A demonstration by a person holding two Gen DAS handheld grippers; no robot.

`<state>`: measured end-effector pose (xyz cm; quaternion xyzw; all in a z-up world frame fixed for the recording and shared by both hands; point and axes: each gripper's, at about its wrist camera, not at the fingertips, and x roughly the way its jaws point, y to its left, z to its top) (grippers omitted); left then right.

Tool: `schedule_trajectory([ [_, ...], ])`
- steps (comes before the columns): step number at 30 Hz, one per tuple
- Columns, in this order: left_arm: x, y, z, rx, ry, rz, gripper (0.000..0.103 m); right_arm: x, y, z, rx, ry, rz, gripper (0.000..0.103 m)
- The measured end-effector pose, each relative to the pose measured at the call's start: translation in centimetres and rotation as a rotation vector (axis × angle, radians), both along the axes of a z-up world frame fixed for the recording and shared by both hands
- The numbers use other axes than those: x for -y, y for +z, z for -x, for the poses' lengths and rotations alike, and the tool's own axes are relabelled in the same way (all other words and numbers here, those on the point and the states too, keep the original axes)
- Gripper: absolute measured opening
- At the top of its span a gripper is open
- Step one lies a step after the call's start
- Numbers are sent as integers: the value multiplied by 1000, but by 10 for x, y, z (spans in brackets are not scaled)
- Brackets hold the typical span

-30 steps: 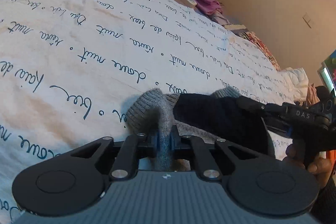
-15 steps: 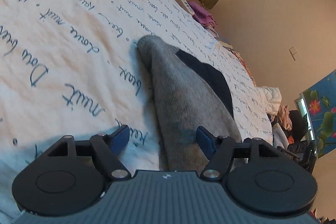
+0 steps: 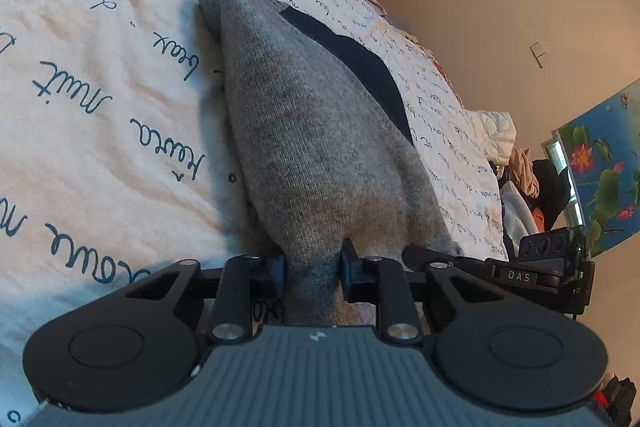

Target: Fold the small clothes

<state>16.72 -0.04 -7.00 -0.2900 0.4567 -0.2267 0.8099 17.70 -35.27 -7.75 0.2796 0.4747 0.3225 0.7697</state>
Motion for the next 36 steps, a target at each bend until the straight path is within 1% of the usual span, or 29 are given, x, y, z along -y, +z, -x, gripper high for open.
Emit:
schedule_trajectory([
  [1,-4,3,-3,-5,-9,7,18,-2,0,0,-8,-4,-13,21],
  [3,-13,16,-8,-1,-22,3,17,-4,3,2,-13,-2,-60,19],
  [4,-18,25,-9,19,-29,-16,13,-7,6,4,-12,2,-89,19],
  [5,-23,35,-9,43,-34,-32,12,-9,8,8,-10,9,-118,18],
  [8,-41,60,-6,93,-42,-68,12,-23,17,23,3,37,-210,18],
  [10,-49,63,-2,83,-41,-101,12,-33,16,34,5,52,-248,18],
  [11,-50,59,1,76,-49,-131,13,-38,13,38,0,57,-263,18],
  [12,-51,51,2,62,-53,-168,15,-42,8,42,-4,59,-256,18],
  [14,-56,30,5,13,-48,-218,31,-46,-6,48,-25,49,-214,21],
  [15,-60,25,7,3,-34,-222,34,-47,-14,49,-42,41,-209,21],
  [17,-71,28,15,36,1,-192,41,-38,-20,49,-74,23,-222,23],
  [18,-75,35,19,68,17,-189,44,-31,-16,49,-64,11,-230,24],
  [19,-78,42,21,103,31,-197,57,-23,-8,50,-38,-2,-234,25],
  [20,-80,50,22,136,49,-211,74,-14,-1,49,-8,-22,-236,27],
  [22,-81,59,18,175,88,-219,86,2,13,42,39,-81,-242,42],
  [23,-79,59,12,172,97,-214,86,7,17,35,57,-117,-231,65],
  [24,-75,57,4,161,92,-210,86,9,20,26,73,-141,-221,82],
  [25,-70,53,-3,153,89,-212,86,8,20,17,82,-154,-218,84],
  [26,-63,48,-9,140,96,-224,85,5,16,9,72,-163,-216,84],
  [28,-52,38,-23,113,91,-244,84,-1,3,-14,14,-191,-189,84],
  [30,-46,33,-37,108,85,-235,84,-9,-7,-31,-9,-205,-183,84],
  [33,-39,28,-63,89,65,-226,84,-16,-9,-54,-8,-214,-244,84],
  [34,-37,27,-70,84,73,-233,83,-20,-10,-61,-16,-216,-259,84],
  [35,-34,26,-76,82,69,-237,79,-26,-11,-69,-29,-214,-264,84],
  [36,-31,26,-82,81,62,-238,73,-30,-13,-74,-36,-211,-265,82],
])
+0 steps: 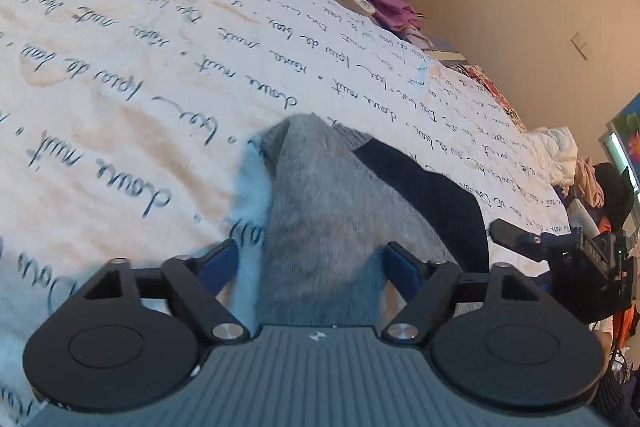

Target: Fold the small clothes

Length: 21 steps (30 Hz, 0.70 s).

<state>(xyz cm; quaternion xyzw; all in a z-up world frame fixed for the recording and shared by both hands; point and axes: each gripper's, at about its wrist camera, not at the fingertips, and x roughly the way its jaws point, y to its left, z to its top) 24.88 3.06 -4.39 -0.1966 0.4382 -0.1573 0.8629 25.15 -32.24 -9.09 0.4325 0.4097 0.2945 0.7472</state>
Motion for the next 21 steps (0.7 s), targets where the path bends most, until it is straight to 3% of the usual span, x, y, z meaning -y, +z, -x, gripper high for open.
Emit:
schedule_trajectory([
  [1,4,1,-3,-10,-7,-5,53,-4,0,-3,7,-8,9,72],
  [2,8,4,-4,-9,-2,-34,53,-9,1,-5,13,-1,36,21],
  [6,24,16,13,100,-27,-174,49,-14,19,7,117,17,163,23],
  [8,27,4,8,88,-20,-202,69,-5,8,7,88,-4,160,23],
  [10,23,-10,4,72,1,-189,82,2,-15,3,29,-24,88,23],
  [13,11,-3,12,71,-7,-152,83,9,-16,7,8,-57,6,32],
  [16,-7,7,35,73,0,-123,85,20,-5,24,11,-85,6,52],
  [17,-13,9,47,72,4,-106,85,24,0,34,19,-87,6,68],
  [18,-20,10,59,65,1,-81,85,28,4,47,33,-81,5,78],
  [21,-32,1,92,6,-27,10,83,23,10,82,48,9,52,78],
])
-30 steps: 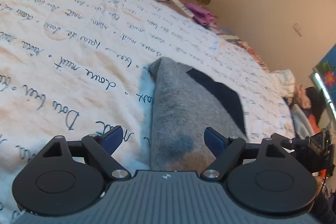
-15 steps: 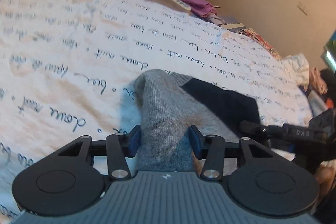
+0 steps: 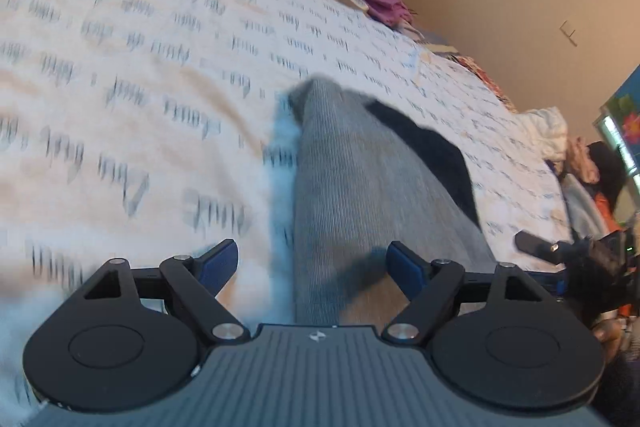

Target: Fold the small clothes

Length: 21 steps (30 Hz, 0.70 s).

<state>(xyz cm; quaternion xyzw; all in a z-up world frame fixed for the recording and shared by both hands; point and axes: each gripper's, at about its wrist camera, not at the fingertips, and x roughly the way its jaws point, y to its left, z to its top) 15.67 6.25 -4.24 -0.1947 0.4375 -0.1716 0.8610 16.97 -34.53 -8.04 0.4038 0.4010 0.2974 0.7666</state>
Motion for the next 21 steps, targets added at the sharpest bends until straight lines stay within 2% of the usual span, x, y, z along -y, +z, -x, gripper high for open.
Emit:
schedule_trajectory([
  [2,0,-11,18,-39,-36,59,83,-9,0,21,-6,58,14,78],
  [4,6,-13,31,0,-44,29,83,-22,-4,36,-10,119,18,78],
  [5,9,-12,32,0,-47,14,77,-30,-2,41,4,142,43,71],
  [6,10,-11,31,-12,-48,12,70,-39,-1,43,22,169,69,34],
  [7,11,-11,28,-43,-65,26,33,-47,-3,42,4,208,81,15],
  [8,10,-11,25,-85,-82,43,14,-51,-5,42,-9,221,87,15],
  [11,-1,-2,25,-86,-88,57,14,-46,4,48,32,204,80,15],
  [13,-5,-4,25,-102,-99,95,15,-43,5,46,25,188,47,15],
  [14,-4,-9,21,-122,-109,110,27,-39,-2,45,-3,181,31,18],
  [15,-3,-15,18,-157,-93,110,33,-38,-9,42,-35,172,19,19],
  [16,-2,-21,14,-192,-87,128,47,-37,-16,41,-66,163,-4,20],
  [17,-1,-24,13,-194,-86,170,58,-37,-20,40,-88,161,-30,21],
  [18,0,-23,12,-194,-86,194,63,-36,-21,41,-93,158,-46,25],
  [19,3,-22,13,-194,-84,195,64,-36,-20,42,-87,157,-54,26],
  [21,13,-16,13,-170,-93,155,42,-38,-19,43,-95,160,-69,26],
])
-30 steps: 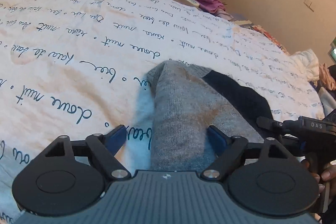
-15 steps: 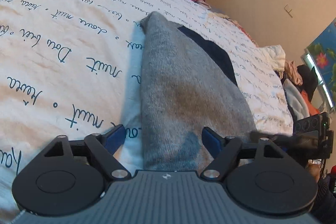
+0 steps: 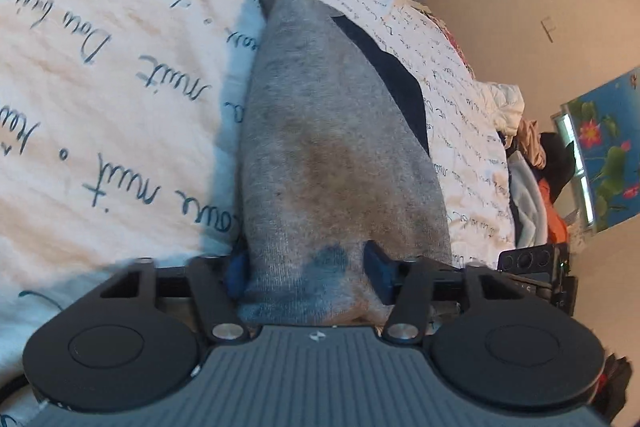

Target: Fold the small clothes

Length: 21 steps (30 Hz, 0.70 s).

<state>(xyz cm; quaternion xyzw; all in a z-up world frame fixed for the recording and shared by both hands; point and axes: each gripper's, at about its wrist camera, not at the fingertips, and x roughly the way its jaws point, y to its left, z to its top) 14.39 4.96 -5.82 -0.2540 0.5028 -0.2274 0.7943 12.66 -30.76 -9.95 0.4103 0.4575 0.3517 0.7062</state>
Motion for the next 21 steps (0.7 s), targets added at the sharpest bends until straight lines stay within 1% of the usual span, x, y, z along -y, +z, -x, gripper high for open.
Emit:
schedule_trajectory([
  [1,4,2,-1,7,-8,-24,18,-1,0,-1,-4,1,-1,23],
  [2,7,6,0,13,-15,-42,15,-3,1,-2,6,2,-2,17],
  [4,9,21,5,53,-22,-75,14,-5,12,1,46,9,10,17],
  [5,7,31,11,84,-26,-79,14,-5,21,4,77,14,22,17],
  [8,-4,59,30,147,-55,-51,14,-1,46,19,140,35,5,16],
  [10,-9,64,44,160,-76,-51,14,1,54,32,160,62,-4,16],
  [12,-9,48,52,120,-85,-77,16,0,45,44,136,80,-3,17],
  [13,-6,34,53,91,-82,-114,18,-1,34,48,104,78,8,18],
  [14,-5,16,52,57,-74,-153,28,-3,21,50,69,73,25,19],
  [15,-6,4,52,31,-58,-168,37,-4,7,52,33,61,41,20],
  [16,-10,1,56,47,-34,-144,39,-3,-3,55,10,46,33,19],
  [17,-13,5,59,52,-20,-137,40,2,-8,58,6,20,-5,20],
  [18,-15,15,62,72,-6,-157,40,6,-4,60,2,0,-20,25],
  [19,-17,28,67,124,16,-200,45,12,3,63,15,-15,-14,29],
  [21,-15,59,78,297,50,-307,55,30,27,65,99,-65,23,48],
])
